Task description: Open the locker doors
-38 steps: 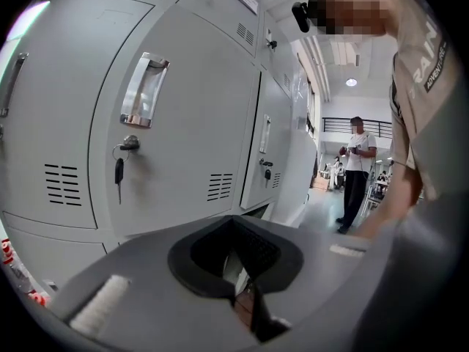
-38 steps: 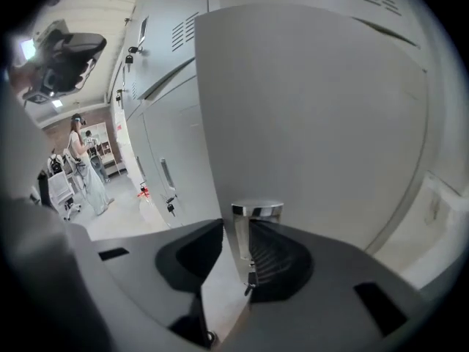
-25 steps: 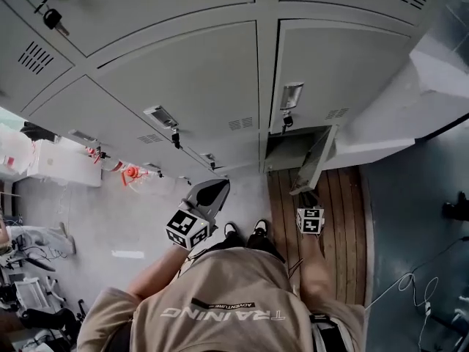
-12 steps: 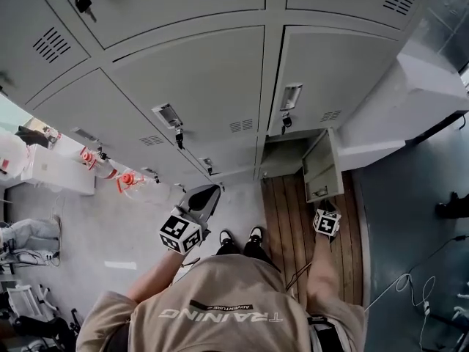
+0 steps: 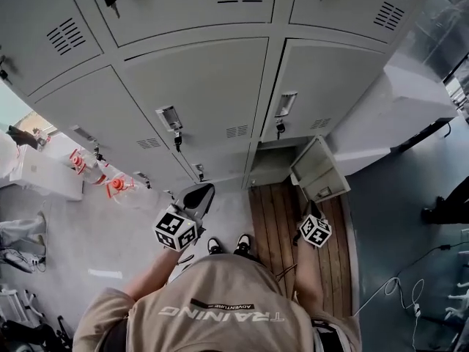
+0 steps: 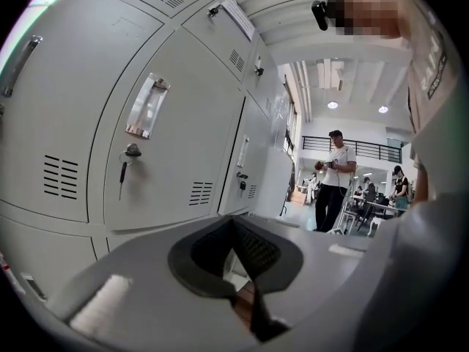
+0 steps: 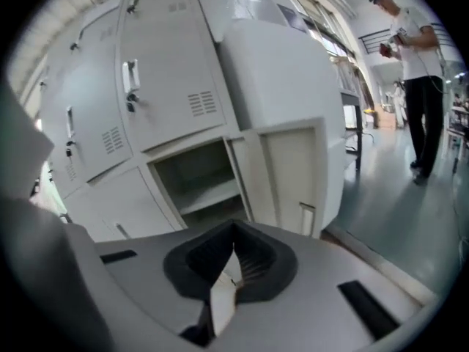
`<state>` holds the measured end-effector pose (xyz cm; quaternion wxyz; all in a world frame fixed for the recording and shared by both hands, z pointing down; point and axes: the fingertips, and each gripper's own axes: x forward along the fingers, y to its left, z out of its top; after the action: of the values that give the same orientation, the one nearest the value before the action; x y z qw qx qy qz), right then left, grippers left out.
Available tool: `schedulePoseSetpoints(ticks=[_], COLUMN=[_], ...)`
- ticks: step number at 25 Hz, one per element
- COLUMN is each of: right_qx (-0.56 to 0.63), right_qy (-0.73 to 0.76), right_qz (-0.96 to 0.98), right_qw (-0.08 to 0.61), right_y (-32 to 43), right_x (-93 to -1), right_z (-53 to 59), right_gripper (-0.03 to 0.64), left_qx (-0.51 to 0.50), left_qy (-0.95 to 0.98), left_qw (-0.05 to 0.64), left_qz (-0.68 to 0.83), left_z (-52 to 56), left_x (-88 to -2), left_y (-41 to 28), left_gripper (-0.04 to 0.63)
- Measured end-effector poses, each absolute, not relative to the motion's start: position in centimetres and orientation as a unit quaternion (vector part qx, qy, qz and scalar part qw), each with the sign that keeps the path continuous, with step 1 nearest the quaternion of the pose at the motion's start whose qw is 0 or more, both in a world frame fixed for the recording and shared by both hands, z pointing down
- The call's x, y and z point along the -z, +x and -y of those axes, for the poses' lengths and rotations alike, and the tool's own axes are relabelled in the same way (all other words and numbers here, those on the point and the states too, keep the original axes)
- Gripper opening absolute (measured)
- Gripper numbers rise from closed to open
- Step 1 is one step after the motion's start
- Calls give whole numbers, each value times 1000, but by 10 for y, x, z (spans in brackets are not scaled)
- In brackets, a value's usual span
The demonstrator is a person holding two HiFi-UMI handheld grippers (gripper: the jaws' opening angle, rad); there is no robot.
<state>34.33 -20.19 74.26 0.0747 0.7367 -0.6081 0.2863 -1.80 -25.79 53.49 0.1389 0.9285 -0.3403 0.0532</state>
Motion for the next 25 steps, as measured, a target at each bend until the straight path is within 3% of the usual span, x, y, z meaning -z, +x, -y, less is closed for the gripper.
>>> schedulePoseSetpoints(ticks=[7,14,25], right_qx=[-153,8,42], right_qy=[663,603,574], right_qz=[731,792,813], right_qw=[48,93,87], right_y=[277,207,170], right_x=[-585,-438,-401], right_z=[254,312,371], right_gripper=[11,11,12], left_qx=[-35,-47,-45], left_qy=[932,934,928], left_qw=[128,105,76], left_qz=[337,337,362], left_z=[252,249,253], left_x=[-521,-512,-496], left_y=[-13,-13,-31], left_gripper=[6,6,6])
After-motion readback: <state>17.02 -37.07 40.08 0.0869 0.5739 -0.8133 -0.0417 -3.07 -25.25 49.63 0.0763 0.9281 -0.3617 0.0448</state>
